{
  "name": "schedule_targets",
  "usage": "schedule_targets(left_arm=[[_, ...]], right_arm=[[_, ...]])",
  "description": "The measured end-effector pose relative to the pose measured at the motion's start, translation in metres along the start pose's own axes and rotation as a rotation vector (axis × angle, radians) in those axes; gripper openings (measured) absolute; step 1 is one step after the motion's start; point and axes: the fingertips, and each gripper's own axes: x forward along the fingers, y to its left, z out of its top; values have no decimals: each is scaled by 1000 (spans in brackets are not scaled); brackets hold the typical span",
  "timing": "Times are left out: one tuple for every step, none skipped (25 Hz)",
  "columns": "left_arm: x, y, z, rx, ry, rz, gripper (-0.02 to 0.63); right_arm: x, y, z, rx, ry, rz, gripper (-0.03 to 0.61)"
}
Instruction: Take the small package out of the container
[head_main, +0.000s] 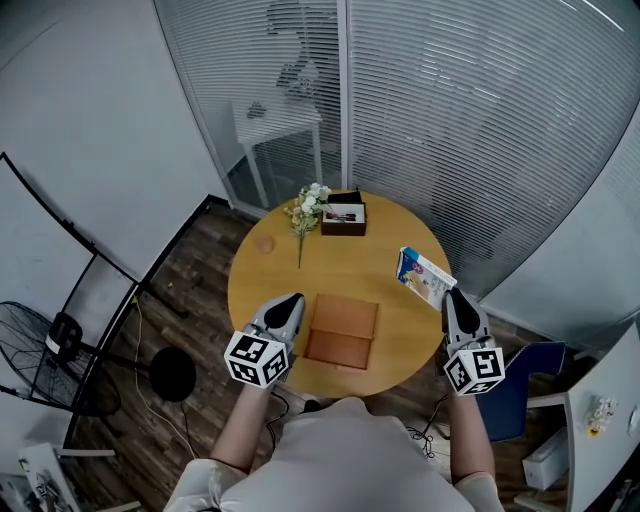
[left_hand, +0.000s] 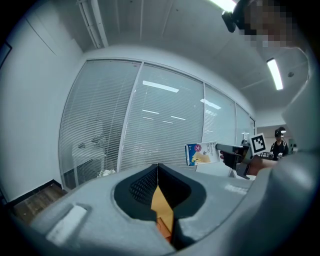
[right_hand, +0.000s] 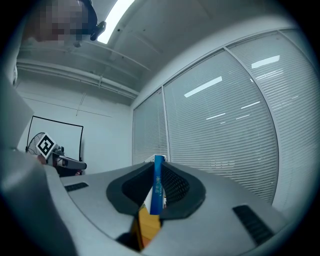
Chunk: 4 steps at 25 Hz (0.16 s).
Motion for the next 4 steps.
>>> schedule_targets(left_arm=[[-1,1,-1,-1,1,0,18],[-1,1,-1,-3,2,1,18],[-1,2,-2,-4,3,0,18],[-2,3,-3,-6,4,0,18]], right_arm=[[0,1,-1,-1,2,0,47],[1,1,-2,-1,4,-1,46],[1,2,-2,-1,6,-1,46],[1,3,-3,-1,7,-1,47]])
